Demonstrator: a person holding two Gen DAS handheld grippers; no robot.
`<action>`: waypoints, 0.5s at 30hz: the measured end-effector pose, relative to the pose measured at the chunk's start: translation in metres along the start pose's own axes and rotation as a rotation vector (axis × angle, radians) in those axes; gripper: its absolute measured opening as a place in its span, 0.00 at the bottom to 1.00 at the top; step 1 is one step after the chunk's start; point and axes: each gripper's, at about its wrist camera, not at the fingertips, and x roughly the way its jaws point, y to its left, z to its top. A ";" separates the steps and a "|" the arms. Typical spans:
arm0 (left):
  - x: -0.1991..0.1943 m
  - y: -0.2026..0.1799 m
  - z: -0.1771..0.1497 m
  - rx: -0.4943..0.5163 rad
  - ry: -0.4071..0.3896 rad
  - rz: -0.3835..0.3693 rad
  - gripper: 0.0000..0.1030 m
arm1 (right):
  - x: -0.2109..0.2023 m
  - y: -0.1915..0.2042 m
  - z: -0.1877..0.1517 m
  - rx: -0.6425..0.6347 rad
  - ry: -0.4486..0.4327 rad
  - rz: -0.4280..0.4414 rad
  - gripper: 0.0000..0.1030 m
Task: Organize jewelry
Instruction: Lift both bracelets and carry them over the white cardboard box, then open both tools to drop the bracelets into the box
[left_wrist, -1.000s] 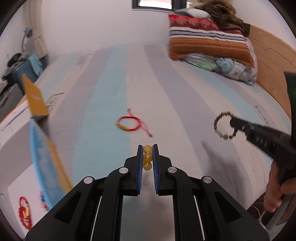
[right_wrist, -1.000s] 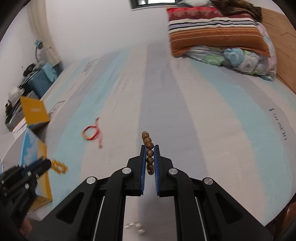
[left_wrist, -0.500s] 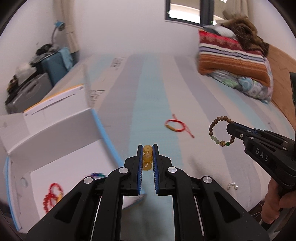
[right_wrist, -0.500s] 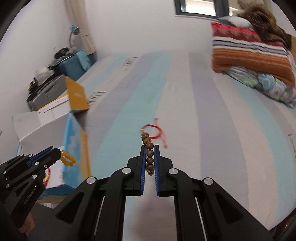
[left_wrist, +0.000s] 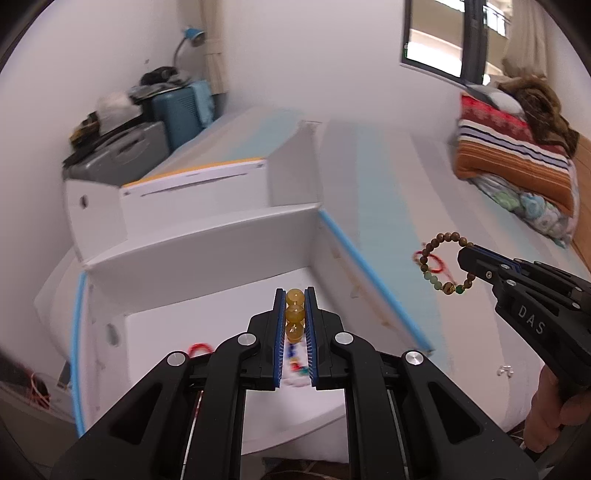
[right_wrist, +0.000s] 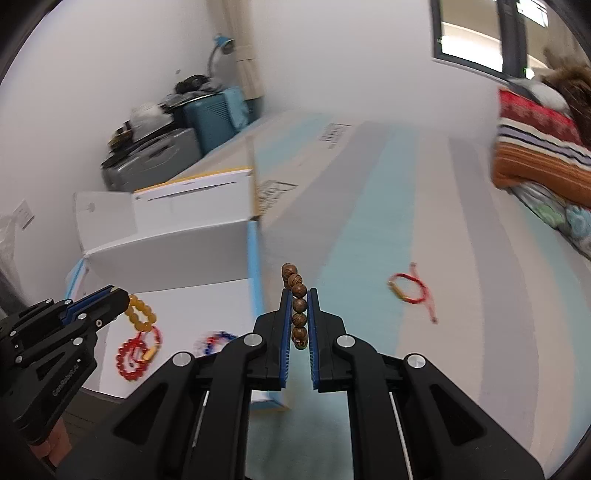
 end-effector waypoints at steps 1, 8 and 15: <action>0.000 0.007 -0.002 -0.008 0.002 0.010 0.09 | 0.003 0.009 0.000 -0.010 0.002 0.009 0.07; 0.003 0.050 -0.016 -0.055 0.028 0.066 0.09 | 0.022 0.057 -0.006 -0.068 0.033 0.052 0.07; 0.014 0.077 -0.032 -0.088 0.062 0.104 0.09 | 0.047 0.084 -0.023 -0.097 0.086 0.070 0.07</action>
